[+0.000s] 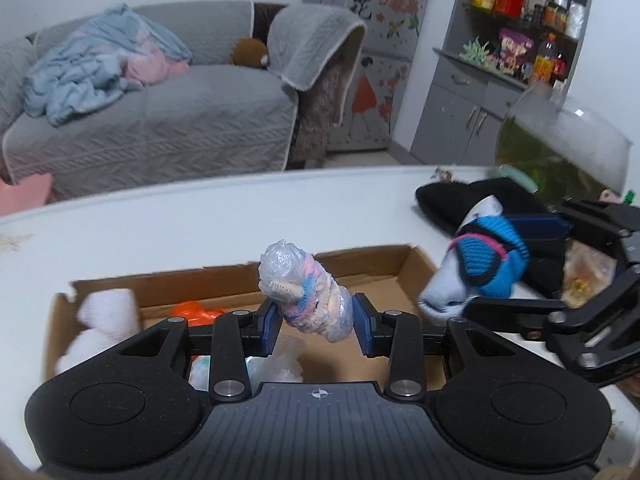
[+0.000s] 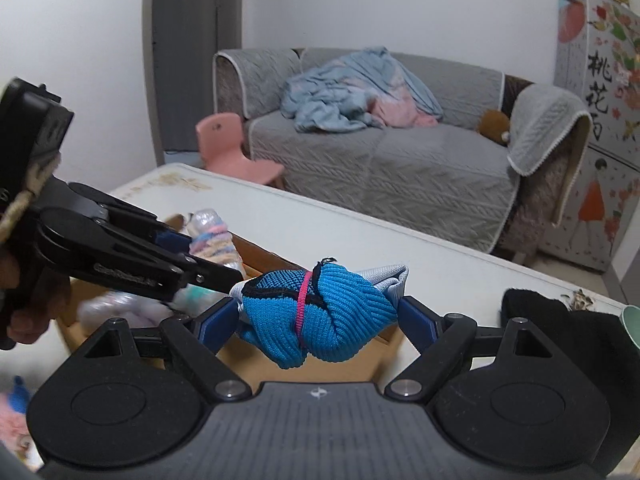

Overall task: Organize objects
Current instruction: 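Carry both held bundles into the box and open both grippers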

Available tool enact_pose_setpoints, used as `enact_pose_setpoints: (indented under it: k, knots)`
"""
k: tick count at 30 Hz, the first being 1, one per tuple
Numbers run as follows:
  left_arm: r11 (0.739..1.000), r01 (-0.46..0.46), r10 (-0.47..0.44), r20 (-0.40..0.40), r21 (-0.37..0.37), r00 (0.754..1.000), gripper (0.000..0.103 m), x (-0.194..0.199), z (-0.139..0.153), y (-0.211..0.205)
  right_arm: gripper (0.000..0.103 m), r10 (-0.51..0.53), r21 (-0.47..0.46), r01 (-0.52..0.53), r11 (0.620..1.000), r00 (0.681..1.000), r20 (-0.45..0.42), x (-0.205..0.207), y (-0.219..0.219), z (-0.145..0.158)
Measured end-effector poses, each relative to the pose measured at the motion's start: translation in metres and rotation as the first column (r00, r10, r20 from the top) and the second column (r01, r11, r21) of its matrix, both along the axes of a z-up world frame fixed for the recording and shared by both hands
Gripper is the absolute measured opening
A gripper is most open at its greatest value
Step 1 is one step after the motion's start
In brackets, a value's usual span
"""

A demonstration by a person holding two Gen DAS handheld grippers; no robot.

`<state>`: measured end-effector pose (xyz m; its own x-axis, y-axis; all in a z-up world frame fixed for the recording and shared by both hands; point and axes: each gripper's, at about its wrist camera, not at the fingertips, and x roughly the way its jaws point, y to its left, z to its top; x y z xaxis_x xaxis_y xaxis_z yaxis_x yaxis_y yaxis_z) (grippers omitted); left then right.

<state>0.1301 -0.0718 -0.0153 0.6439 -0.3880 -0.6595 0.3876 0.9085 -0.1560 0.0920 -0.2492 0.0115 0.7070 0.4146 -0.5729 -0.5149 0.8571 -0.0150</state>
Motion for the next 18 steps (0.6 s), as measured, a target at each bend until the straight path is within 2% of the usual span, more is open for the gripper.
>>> enact_pose_setpoints:
  k: [4,10,18]
  knots:
    - [0.999,0.012,-0.010,-0.039,0.043,0.999,0.044,0.021,-0.026,0.001,0.084,0.001,-0.012,-0.001,1.000,1.000,-0.020,0.009,0.005,-0.008]
    - [0.983,0.020,-0.014,-0.032,0.183,0.999,0.044,0.031,-0.042,0.006,0.085,0.037,-0.016,-0.038,0.999,0.998,-0.060,0.026,0.023,-0.016]
    - [0.974,0.038,-0.036,-0.016,0.223,0.999,0.045,0.036,-0.045,0.007,0.085,0.014,0.026,-0.010,1.000,0.985,-0.170,0.059,0.048,-0.028]
